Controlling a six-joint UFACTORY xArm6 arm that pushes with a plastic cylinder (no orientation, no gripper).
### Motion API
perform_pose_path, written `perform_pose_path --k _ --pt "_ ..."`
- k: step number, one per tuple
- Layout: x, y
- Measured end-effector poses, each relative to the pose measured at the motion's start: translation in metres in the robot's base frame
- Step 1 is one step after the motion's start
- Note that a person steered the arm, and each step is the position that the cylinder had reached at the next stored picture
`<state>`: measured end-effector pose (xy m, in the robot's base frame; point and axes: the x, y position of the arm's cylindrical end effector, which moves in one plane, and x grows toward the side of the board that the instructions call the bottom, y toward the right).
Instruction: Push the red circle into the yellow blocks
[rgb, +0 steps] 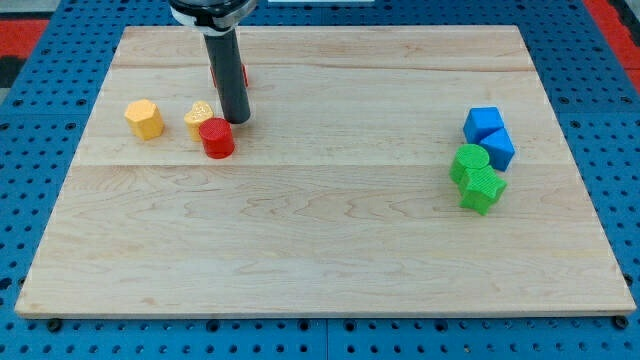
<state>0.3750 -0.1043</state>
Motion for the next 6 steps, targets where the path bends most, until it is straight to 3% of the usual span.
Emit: perform_pose_path --k 2,3,4,5,6 --pt "0.002 -0.062" --pt "0.003 0.000" --pt "0.029 0.039" --pt "0.046 0.019" --pt "0.030 -0.017"
